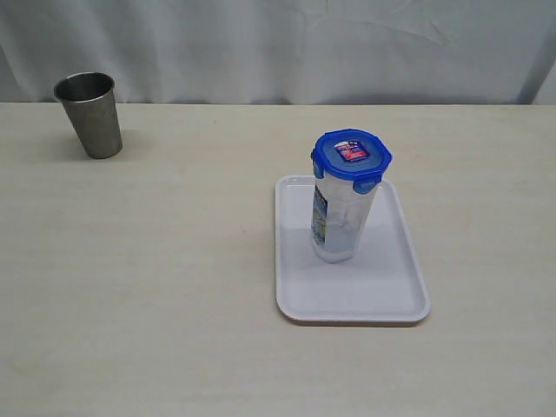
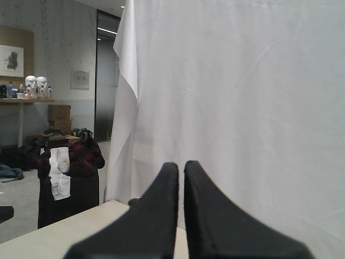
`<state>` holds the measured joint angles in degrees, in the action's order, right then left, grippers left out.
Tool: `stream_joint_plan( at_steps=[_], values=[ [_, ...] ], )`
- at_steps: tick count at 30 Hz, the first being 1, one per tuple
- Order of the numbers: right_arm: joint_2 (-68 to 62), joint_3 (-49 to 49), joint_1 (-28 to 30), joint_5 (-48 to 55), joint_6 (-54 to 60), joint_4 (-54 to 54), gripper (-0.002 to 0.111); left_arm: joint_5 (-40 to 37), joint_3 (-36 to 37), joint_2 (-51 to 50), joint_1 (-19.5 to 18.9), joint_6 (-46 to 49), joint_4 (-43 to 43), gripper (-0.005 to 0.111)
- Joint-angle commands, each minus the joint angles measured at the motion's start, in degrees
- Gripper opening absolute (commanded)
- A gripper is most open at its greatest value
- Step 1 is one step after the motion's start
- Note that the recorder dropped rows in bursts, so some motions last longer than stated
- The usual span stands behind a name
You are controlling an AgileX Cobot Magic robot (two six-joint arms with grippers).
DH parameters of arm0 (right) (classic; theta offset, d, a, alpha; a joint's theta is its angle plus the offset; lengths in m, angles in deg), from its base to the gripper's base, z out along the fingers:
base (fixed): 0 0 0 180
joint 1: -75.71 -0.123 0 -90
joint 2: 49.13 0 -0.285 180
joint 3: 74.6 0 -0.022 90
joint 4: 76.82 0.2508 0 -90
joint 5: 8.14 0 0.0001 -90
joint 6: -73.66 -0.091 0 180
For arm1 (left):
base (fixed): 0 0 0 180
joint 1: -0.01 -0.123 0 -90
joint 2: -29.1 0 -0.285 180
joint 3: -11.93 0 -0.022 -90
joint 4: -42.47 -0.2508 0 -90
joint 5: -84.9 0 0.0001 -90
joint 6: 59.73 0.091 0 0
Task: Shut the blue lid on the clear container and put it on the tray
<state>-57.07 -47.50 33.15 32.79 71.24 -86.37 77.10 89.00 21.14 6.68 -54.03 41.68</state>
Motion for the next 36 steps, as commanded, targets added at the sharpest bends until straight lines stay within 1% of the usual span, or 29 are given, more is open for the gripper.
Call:
stream_joint_plan(
  at_steps=[1, 2, 3, 30, 33, 36],
  values=[
    [0.1, 0.2, -0.1, -0.1, -0.2, 0.2, 0.004, -7.1, 0.1, 0.2, -0.1, -0.6, -0.1, 0.000],
    [0.1, 0.2, -0.1, -0.1, -0.2, 0.2, 0.004, -9.8, 0.1, 0.2, -0.1, -0.6, -0.1, 0.000],
    [0.1, 0.2, -0.1, -0.1, -0.2, 0.2, 0.004, -10.0, 0.1, 0.2, -0.1, -0.9, -0.1, 0.000],
    [0.1, 0.4, -0.1, -0.1, -0.2, 0.1, 0.004, -10.0, 0.1, 0.2, -0.1, -1.0, -0.1, 0.000],
    [0.1, 2.3, 1.3, -0.7, -0.2, 0.3, 0.004, -10.0, 0.1, 0.2, -0.1, -1.0, -0.1, 0.000],
    [0.1, 6.0, 4.4, -2.9, -0.2, 0.3, 0.004, -10.0, 0.1, 0.2, -0.1, -1.0, -0.1, 0.000]
  ],
)
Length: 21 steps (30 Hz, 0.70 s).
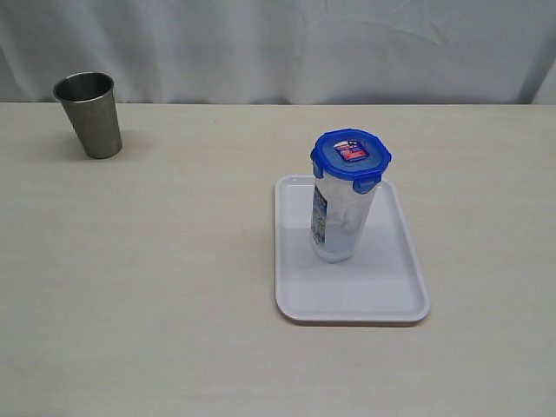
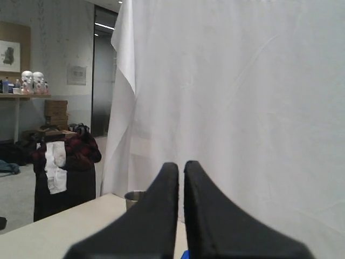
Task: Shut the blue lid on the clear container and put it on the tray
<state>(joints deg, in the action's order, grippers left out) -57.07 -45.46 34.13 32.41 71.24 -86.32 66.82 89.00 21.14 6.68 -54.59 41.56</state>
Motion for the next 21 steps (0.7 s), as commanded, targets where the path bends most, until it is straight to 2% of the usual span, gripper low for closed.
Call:
stream_joint_plan(
  at_steps=[1, 5, 8, 11, 16, 21],
  values=[
    [0.1, 5.6, 5.0, -5.3, 0.3, -0.4, 0.004, 0.3, 0.1, 0.2, -0.1, -0.4, 0.0, 0.000],
    [0.1, 13.0, 12.4, -21.5, 3.2, -1.7, 0.004, 0.3, 0.1, 0.2, -0.1, -0.4, 0.0, 0.000],
    [0.1, 19.6, 20.2, -36.1, 3.2, -0.1, 0.004, 0.3, 0.1, 0.2, -0.1, -0.4, 0.0, 0.000],
    [0.1, 25.2, 27.8, -45.6, 3.1, 2.8, 0.004, 0.3, 0.1, 0.2, -0.1, -0.4, 0.0, 0.000],
    [0.1, 31.9, 34.3, -49.3, 3.1, 3.3, 0.004, 0.3, 0.1, 0.2, -0.1, -0.4, 0.0, 0.000],
    [0.1, 37.4, 36.6, -49.3, 3.0, 3.3, 0.004, 0.3, 0.1, 0.2, -0.1, -0.4, 0.0, 0.000]
  ],
)
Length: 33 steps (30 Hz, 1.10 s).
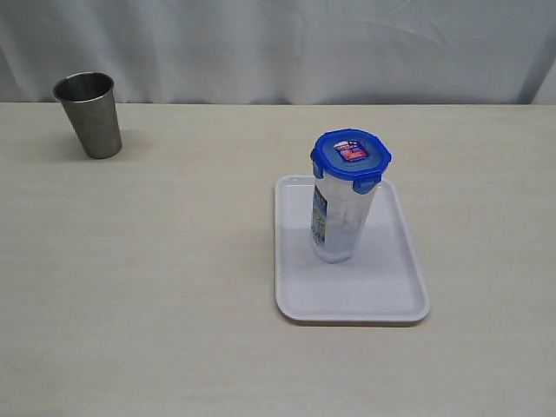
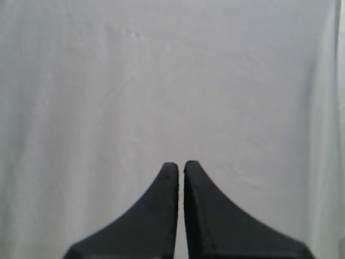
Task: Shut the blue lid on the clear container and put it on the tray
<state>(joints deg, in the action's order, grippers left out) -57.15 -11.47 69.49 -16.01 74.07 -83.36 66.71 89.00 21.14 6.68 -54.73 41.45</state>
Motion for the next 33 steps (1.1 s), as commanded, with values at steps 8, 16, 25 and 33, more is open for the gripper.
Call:
stream_joint_plan(
  at_steps=[8, 16, 25, 33],
  values=[
    [0.2, 11.8, 1.5, -0.9, 0.4, 1.2, 0.004, 0.4, 0.1, 0.2, -0.1, -0.3, 0.1, 0.000],
    [0.2, 14.1, 1.5, 4.6, 6.7, 6.0, 0.004, 0.4, 0.1, 0.2, -0.1, -0.3, 0.1, 0.000],
    [0.2, 14.1, 1.5, 13.7, 6.8, 8.7, 0.004, 0.4, 0.1, 0.2, -0.1, -0.3, 0.1, 0.000],
    [0.2, 14.1, 1.5, 22.9, 4.3, 8.7, 0.004, 0.4, 0.1, 0.2, -0.1, -0.3, 0.1, 0.000]
  ],
)
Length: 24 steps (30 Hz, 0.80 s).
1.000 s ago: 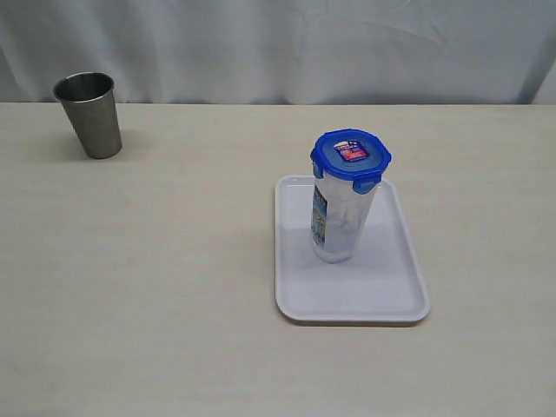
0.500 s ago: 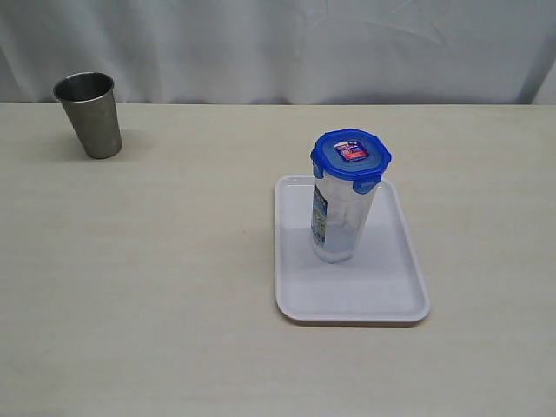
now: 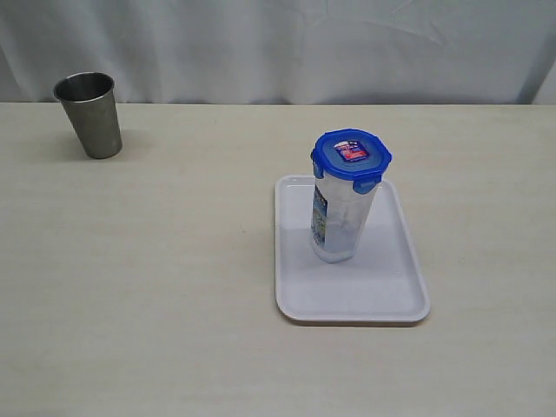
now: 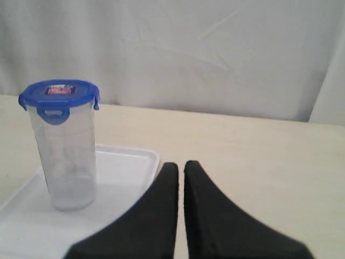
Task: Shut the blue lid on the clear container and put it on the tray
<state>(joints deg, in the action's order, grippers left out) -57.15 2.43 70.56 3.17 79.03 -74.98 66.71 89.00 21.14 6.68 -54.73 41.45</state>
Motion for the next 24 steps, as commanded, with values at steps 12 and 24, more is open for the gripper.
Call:
stream_joint_plan(
  at_steps=[12, 24],
  values=[
    [0.2, 0.2, 0.4, 8.3, -5.0, -0.8, 0.004, 0.4, 0.1, 0.2, -0.1, -0.3, 0.1, 0.000],
    [0.2, 0.2, 0.4, 8.3, -5.0, -0.8, 0.004, 0.4, 0.1, 0.2, -0.1, -0.3, 0.1, 0.000]
  ],
)
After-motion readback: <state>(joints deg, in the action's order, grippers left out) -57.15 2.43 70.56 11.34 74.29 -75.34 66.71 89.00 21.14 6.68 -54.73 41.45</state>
